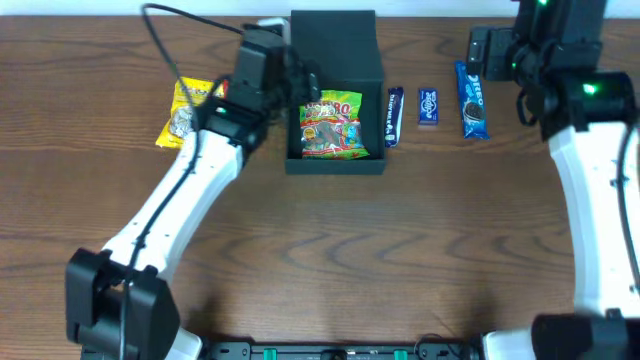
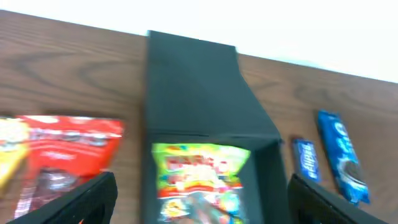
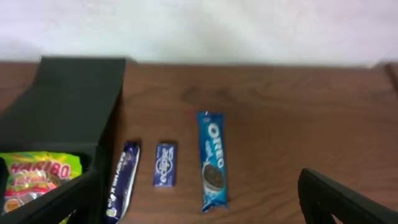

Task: Pack container
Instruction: 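Grasp the blue Oreo pack with the right gripper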

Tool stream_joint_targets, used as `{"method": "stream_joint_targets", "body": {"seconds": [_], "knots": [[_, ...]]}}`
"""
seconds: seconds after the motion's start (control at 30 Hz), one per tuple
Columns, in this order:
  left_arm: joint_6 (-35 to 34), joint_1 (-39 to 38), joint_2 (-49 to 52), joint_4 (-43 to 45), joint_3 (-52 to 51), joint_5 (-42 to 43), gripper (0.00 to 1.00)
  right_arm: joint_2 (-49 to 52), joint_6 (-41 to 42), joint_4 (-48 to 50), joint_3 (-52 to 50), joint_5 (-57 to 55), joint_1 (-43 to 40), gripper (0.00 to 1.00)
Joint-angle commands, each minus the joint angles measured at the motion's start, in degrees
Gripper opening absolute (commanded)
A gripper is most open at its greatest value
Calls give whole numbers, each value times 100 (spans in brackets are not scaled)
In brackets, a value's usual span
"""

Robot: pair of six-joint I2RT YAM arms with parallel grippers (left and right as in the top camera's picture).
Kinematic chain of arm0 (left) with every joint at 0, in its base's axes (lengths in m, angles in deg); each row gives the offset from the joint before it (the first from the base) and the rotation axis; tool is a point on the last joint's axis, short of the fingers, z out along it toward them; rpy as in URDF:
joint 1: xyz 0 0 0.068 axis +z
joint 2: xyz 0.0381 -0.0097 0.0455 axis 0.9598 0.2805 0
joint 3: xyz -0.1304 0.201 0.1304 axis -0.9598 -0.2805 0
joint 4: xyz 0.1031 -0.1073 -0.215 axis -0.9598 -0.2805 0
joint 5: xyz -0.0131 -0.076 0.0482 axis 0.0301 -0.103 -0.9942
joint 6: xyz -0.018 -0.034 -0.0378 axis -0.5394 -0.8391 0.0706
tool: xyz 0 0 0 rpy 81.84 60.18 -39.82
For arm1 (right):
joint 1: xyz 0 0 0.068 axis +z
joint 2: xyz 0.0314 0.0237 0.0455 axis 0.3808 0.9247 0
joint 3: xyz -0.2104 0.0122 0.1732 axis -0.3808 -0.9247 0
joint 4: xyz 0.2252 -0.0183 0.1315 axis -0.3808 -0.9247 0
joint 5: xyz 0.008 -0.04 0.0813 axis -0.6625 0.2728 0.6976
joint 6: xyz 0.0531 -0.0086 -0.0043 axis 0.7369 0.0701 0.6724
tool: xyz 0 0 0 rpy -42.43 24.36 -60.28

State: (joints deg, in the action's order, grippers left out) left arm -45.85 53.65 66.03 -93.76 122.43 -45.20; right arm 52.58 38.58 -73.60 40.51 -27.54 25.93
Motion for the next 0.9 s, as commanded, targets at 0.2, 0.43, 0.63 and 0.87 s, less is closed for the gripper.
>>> {"method": "stream_joint_targets", "body": {"seconds": [0.2, 0.43, 0.63, 0.87], "knots": [[706, 551, 2, -890, 61, -46, 91, 1878, 229, 378, -66, -389, -393, 99], [704, 546, 2, -970, 61, -46, 94, 2739, 227, 485, -66, 448, -861, 99], [702, 546, 2, -968, 61, -46, 95, 3163, 227, 614, -66, 811, -874, 91], [702, 546, 2, -968, 61, -46, 95, 3412, 225, 780, -66, 890, -857, 75]]}}
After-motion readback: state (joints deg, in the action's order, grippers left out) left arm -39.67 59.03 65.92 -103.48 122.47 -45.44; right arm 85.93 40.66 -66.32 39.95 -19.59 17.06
